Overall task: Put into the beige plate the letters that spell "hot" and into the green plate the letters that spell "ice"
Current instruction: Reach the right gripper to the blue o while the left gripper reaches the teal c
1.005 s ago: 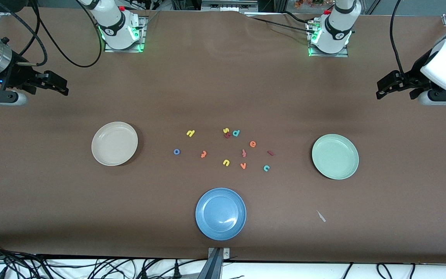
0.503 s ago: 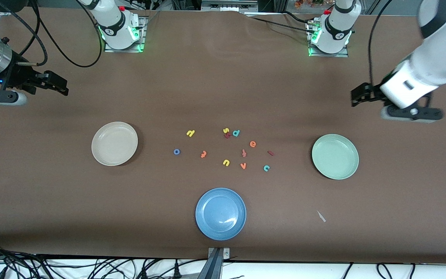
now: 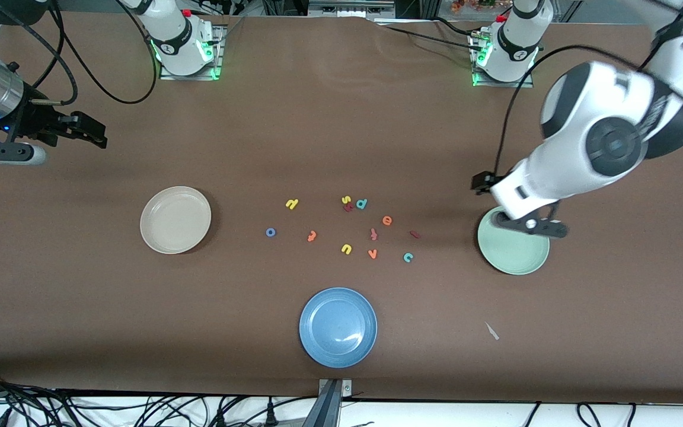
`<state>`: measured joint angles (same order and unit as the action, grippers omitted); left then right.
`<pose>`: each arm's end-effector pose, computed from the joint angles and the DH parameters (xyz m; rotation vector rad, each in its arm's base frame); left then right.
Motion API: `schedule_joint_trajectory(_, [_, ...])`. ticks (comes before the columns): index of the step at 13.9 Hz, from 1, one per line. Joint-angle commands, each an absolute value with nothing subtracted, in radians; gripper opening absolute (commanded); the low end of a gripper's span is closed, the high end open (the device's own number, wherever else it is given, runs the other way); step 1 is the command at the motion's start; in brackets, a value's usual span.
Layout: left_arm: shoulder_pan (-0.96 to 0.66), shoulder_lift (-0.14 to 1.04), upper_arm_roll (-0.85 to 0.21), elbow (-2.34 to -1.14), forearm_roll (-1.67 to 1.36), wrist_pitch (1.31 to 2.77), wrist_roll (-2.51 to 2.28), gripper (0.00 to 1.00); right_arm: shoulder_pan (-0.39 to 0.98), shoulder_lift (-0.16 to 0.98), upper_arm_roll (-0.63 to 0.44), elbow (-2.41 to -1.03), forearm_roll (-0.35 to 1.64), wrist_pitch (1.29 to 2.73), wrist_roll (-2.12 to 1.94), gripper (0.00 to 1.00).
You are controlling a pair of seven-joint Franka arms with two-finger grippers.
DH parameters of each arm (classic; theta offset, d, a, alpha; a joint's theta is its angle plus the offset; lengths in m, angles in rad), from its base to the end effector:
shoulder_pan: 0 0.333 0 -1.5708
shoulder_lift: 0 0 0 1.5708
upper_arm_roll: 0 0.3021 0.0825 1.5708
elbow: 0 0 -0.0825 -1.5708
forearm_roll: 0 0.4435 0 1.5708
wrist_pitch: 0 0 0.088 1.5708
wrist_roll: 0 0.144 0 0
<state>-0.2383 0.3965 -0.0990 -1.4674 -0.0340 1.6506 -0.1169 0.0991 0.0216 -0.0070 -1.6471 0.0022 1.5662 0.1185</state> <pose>0.6581 -0.2285 0.3727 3.0824 -0.3256 -0.3458 0.6086 0.0566 0.5198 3.1285 -0.0415 -0.1599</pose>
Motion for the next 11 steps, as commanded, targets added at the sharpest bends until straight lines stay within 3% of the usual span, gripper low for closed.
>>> schedule_joint_trajectory(1, [-0.308,0.486,-0.095,-1.396,-0.051,1.722,-0.104,1.0,0.135,0.055,-0.003,-1.638,0.015,1.588,0.185,1.0])
schedule_joint_trajectory(8, [-0.377,0.685,-0.095,-1.407,-0.035,2.061,0.303,1.0,0.276,0.233,-0.002,-1.649,0.018,1.729,0.468,1.0])
schedule_joint_trajectory(11, [-0.379,0.771,-0.095,-1.416,-0.032,2.167,0.466,1.0,0.333,0.326,-0.002,-1.672,0.02,1.877,0.586,1.0])
